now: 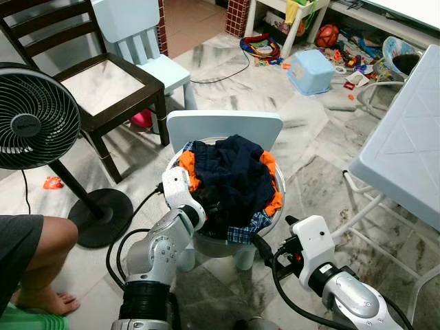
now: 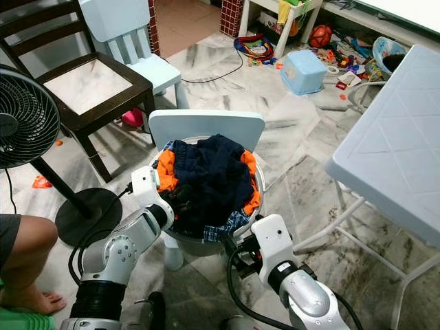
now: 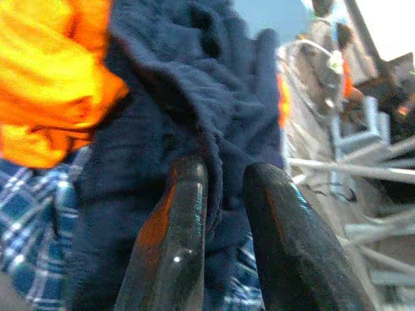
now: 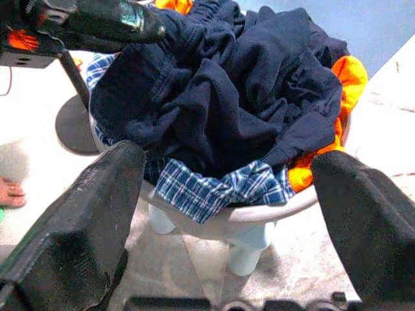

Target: Hang hanger

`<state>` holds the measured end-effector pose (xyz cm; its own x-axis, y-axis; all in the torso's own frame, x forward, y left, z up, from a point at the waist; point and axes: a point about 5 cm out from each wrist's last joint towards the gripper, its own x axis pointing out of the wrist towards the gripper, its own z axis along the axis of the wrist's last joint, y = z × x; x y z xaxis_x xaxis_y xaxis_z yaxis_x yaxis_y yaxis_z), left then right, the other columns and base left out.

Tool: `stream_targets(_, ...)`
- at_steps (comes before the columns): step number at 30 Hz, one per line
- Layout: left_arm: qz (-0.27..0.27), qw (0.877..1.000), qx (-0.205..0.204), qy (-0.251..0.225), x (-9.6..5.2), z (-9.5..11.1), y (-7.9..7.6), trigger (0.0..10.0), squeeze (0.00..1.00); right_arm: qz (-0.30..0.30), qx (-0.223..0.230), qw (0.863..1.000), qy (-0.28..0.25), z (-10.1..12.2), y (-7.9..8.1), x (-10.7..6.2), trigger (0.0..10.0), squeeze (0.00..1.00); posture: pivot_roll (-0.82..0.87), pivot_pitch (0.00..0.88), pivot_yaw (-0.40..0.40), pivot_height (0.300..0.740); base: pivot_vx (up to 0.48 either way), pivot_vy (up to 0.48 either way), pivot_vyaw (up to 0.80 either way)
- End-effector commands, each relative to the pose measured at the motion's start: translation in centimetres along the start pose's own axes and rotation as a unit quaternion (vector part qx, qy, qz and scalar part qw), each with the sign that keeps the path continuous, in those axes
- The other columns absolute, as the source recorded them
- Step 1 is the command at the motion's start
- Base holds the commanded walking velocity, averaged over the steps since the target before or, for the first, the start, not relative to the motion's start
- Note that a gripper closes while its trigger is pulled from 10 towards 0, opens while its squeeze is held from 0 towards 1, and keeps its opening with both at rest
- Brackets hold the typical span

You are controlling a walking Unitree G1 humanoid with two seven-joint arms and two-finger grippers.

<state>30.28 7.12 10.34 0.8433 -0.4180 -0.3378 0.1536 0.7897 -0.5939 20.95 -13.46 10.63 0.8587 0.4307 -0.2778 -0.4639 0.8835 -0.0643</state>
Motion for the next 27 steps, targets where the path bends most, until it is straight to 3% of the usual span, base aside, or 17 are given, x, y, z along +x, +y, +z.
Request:
stream_targets(1,-0.018,0.998,-0.034,0.055,-0.6,-4.1,-0.8,10.0,1.00,-0.003,-0.003,1.000,0.009,-0.4,-0.3,-0.1,10.0,0.00,-0.09,0.167,-0.071,0.740,0.000,0.000,0.00)
stream_targets(6,-0.002,0.996,-0.041,0.080,-1.3,-4.3,0.1,10.0,1.00,0.003,-0.006,1.000,0.008,-0.5,0.1,0.1,10.0,0.00,-0.08,0.161,-0.069,0.740,0.000,0.000,0.00)
stream_targets(9,-0.024,0.995,-0.016,0.099,-1.9,-4.5,0.3,10.0,1.00,0.004,-0.008,1.000,0.006,-0.5,0.0,0.3,10.0,0.00,-0.07,0.156,-0.069,0.740,0.000,0.000,0.00)
stream_targets(13,-0.015,0.992,0.076,0.099,-2.7,-4.7,1.3,10.0,1.00,0.004,-0.010,1.000,0.003,-0.5,-0.1,0.6,10.0,0.00,-0.06,0.153,-0.069,0.740,0.000,0.000,0.00)
stream_targets(17,0.008,0.991,0.104,0.085,-3.5,-4.6,2.3,10.0,1.00,0.007,-0.011,1.000,0.000,-0.5,0.0,1.0,10.0,0.00,-0.05,0.147,-0.068,0.740,0.000,0.000,0.00)
stream_targets(22,0.041,0.992,0.113,0.036,-4.1,-3.3,2.9,10.0,1.00,0.007,-0.009,1.000,-0.006,-0.4,0.0,1.3,10.0,0.00,-0.04,0.143,-0.069,0.740,0.000,0.000,0.00)
stream_targets(23,0.082,0.990,0.109,0.015,-4.1,-2.7,3.7,10.0,1.00,0.007,-0.008,1.000,-0.007,-0.4,-0.1,1.4,10.0,0.00,-0.03,0.141,-0.071,0.740,0.000,0.000,0.00)
stream_targets(25,0.104,0.991,0.083,0.003,-3.7,-2.4,3.8,10.0,1.00,0.009,-0.009,1.000,-0.009,-0.3,-0.1,1.6,10.0,0.00,-0.03,0.136,-0.074,0.740,0.000,0.000,0.00)
stream_targets(27,0.093,0.994,0.062,-0.007,-3.1,-2.0,3.1,10.0,1.00,0.011,-0.011,1.000,-0.012,-0.2,-0.1,1.8,10.0,0.00,-0.03,0.131,-0.076,0.740,0.000,0.000,0.00)
